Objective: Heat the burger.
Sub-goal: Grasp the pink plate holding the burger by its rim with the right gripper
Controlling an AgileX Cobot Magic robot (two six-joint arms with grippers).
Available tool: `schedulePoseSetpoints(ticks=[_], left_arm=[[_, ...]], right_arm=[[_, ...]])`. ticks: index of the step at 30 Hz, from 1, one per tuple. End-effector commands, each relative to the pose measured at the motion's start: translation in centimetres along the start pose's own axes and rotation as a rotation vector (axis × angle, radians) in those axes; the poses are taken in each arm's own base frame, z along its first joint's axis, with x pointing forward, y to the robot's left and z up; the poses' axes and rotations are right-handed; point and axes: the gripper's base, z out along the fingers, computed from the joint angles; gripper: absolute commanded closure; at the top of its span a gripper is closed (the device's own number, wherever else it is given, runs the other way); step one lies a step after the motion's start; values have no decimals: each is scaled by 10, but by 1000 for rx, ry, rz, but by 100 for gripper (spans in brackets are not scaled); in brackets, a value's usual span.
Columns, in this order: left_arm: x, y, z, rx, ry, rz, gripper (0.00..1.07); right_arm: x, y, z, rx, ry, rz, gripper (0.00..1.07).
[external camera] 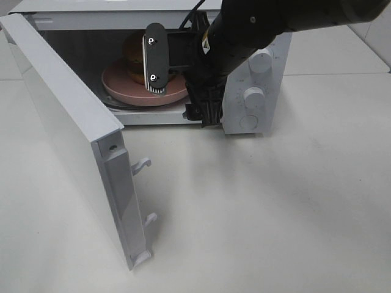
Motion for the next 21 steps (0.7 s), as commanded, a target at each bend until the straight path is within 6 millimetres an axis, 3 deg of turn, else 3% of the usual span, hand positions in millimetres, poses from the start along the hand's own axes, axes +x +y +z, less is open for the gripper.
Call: schedulePoseSetpoints(ticks=[1,21], left_arm=[[0,0,-2,1,-24,-10,9],[0,0,-2,0,-24,-10,9]], right_arm=[[-6,-2,9,10,-15,-10,18],[-16,-8,71,19,-26,27,20]])
